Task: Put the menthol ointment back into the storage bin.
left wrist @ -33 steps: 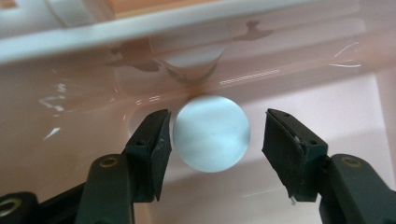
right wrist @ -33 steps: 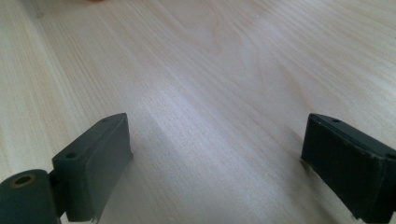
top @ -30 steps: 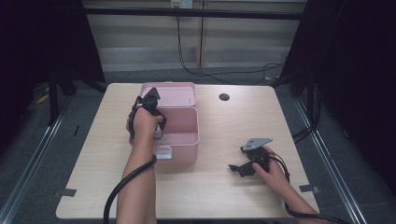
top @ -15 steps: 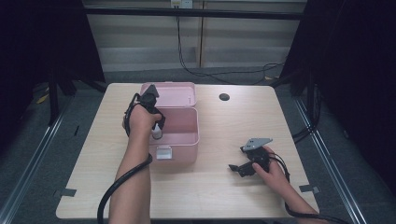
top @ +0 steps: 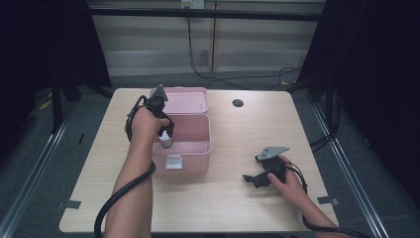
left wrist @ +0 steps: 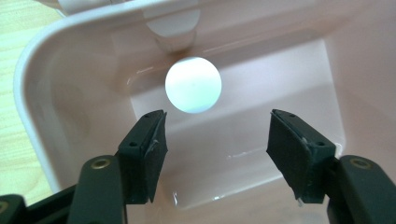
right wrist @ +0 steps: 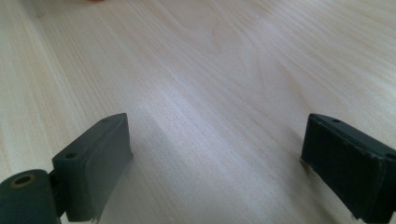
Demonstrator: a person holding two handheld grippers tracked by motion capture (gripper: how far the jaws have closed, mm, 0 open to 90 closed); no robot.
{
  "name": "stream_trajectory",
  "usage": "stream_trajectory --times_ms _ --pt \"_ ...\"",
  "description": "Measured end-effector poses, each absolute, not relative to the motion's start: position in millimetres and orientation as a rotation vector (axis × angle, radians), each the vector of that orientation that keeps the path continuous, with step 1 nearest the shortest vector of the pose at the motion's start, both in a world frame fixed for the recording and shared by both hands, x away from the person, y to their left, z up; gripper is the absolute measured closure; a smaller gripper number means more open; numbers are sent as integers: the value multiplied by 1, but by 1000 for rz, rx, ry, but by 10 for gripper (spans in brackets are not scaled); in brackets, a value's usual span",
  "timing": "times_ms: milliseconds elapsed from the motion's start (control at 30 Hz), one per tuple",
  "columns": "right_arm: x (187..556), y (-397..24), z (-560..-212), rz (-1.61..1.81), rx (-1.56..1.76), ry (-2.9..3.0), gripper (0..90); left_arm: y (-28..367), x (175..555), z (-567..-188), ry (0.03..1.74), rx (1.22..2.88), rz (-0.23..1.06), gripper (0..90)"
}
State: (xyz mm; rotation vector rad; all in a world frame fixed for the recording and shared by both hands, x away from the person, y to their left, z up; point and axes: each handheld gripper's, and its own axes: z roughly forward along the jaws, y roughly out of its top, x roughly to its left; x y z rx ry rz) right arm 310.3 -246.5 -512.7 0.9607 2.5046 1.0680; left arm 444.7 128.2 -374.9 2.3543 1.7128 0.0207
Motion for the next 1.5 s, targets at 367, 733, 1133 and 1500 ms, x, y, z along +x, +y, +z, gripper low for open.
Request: stream_trajectory --times_ms 367,733,1133,1500 --pt "310 -246 -513 1069 961 2506 76 129 440 -365 1646 2390 14 297" --pt "310 -247 -513 1068 961 2505 76 127 435 -355 1597 2408 9 271" --pt "310 -247 -513 1069 960 2505 76 120 423 -337 1489 2486 -5 259" --pt "310 -247 -513 1068 961 2505 76 123 408 -325 1409 2545 -46 254"
